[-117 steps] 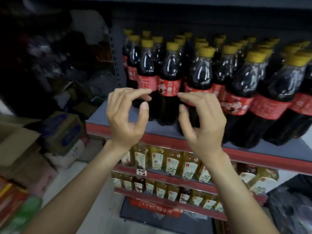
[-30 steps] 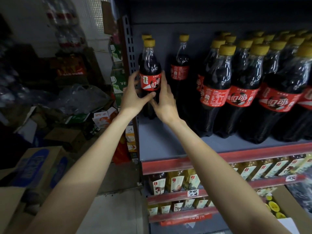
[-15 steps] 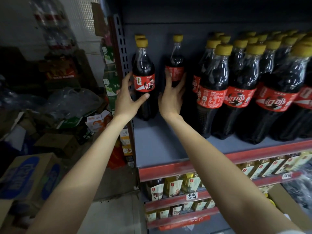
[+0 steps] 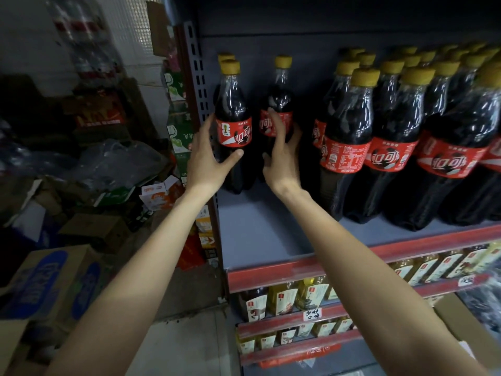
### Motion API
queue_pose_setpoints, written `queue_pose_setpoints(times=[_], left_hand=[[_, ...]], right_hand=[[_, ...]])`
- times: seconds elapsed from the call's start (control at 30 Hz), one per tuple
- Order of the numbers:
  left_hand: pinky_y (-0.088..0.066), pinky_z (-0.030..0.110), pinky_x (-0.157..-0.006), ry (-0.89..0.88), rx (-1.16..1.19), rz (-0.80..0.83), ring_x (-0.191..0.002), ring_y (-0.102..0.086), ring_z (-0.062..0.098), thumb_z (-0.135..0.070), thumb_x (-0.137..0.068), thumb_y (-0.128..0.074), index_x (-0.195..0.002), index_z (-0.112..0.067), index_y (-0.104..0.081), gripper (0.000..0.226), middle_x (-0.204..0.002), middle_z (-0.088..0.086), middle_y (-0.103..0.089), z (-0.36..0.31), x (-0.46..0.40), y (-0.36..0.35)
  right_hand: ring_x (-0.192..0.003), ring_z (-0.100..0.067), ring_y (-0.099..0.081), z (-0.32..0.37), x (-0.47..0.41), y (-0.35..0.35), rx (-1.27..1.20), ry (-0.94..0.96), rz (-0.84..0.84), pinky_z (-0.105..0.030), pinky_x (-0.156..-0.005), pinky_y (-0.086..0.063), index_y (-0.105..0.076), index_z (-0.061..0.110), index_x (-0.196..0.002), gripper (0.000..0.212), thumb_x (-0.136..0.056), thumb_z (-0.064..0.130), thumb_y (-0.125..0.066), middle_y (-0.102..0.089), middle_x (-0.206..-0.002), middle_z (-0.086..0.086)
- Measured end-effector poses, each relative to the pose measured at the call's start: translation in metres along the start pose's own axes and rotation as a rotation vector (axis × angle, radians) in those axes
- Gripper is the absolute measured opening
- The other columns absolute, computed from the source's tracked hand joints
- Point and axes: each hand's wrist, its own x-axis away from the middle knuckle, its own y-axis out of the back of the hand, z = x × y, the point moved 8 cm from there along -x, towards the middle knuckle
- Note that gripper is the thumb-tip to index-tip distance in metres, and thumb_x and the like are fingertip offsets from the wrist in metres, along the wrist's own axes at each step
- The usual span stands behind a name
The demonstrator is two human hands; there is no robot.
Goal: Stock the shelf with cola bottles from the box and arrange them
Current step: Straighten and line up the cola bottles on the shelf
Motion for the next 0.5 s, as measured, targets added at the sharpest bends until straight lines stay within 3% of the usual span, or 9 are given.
queue_pose_setpoints(times=[0.07,0.13,0.2,0.27,0.3,0.4,0.5], left_hand=[[-0.027,0.04,-0.113,-0.057,-0.076,-0.094,-0.141,-0.026,0.026,-0.032,-0.079,-0.076,-0.149,-0.015,-0.023,0.09,-0.151,0.013,-0.028,-0.008,0.004,0.007],[-0.029,0.037,-0.112,-0.204,-0.1,-0.225,-0.137,-0.03,0.03,-0.027,-0.082,-0.073,-0.144,-0.01,-0.033,0.076,-0.145,0.015,-0.033,-0.029,0.012,0.018],[-0.041,0.039,-0.105,-0.418,-0.072,-0.283,-0.127,-0.044,0.027,-0.015,-0.086,-0.066,-0.135,-0.006,-0.045,0.054,-0.136,0.011,-0.042,-0.056,0.021,0.021],[-0.046,0.03,-0.1,-0.495,-0.081,-0.157,-0.117,-0.051,0.016,-0.008,-0.088,-0.06,-0.133,-0.004,-0.048,0.047,-0.131,0.012,-0.048,-0.08,0.016,0.01],[-0.044,0.025,-0.101,-0.482,-0.128,-0.073,-0.116,-0.051,0.014,-0.008,-0.089,-0.059,-0.136,-0.006,-0.045,0.05,-0.132,0.013,-0.048,-0.09,0.009,0.002],[-0.037,0.035,-0.109,-0.485,-0.342,0.024,-0.127,-0.045,0.024,-0.017,-0.092,-0.058,-0.147,-0.01,-0.029,0.063,-0.139,0.014,-0.045,-0.111,-0.005,-0.016],[-0.029,0.035,-0.111,-0.502,-0.529,0.008,-0.136,-0.034,0.03,-0.019,-0.095,-0.056,-0.15,-0.008,-0.018,0.068,-0.145,0.016,-0.039,-0.115,-0.01,-0.026]], right_hand=[[-0.145,-0.028,-0.018,0.002,0.011,0.005,-0.076,0.05,0.029,-0.03,-0.107,-0.034,-0.005,0.043,-0.149,0.106,-0.076,-0.018,-0.053,-0.005,-0.157,-0.014],[-0.147,-0.027,-0.011,0.005,0.021,0.01,-0.153,0.103,0.075,-0.038,-0.114,-0.029,0.002,0.04,-0.15,0.108,-0.077,-0.015,-0.055,-0.006,-0.157,-0.014],[-0.147,-0.022,-0.01,0.004,0.026,0.013,-0.214,0.115,0.104,-0.022,-0.115,-0.025,0.006,0.034,-0.151,0.108,-0.077,-0.016,-0.055,-0.007,-0.157,-0.011],[-0.145,-0.009,-0.008,0.006,0.025,0.015,-0.262,0.134,0.116,-0.005,-0.109,-0.015,0.007,0.024,-0.151,0.106,-0.075,-0.017,-0.054,-0.008,-0.154,-0.002],[-0.143,-0.004,-0.006,0.005,0.023,0.014,-0.282,0.138,0.129,-0.005,-0.11,-0.012,0.007,0.02,-0.152,0.105,-0.074,-0.018,-0.053,-0.007,-0.152,0.002],[-0.144,-0.001,-0.003,0.002,0.019,0.011,-0.327,0.1,0.163,-0.014,-0.115,-0.01,0.007,0.016,-0.152,0.106,-0.073,-0.013,-0.057,-0.004,-0.154,0.004],[-0.144,-0.019,-0.019,0.001,0.021,0.009,-0.167,0.061,0.14,-0.02,-0.11,-0.024,0.008,0.025,-0.151,0.115,-0.075,0.006,-0.076,-0.014,-0.158,-0.01]])
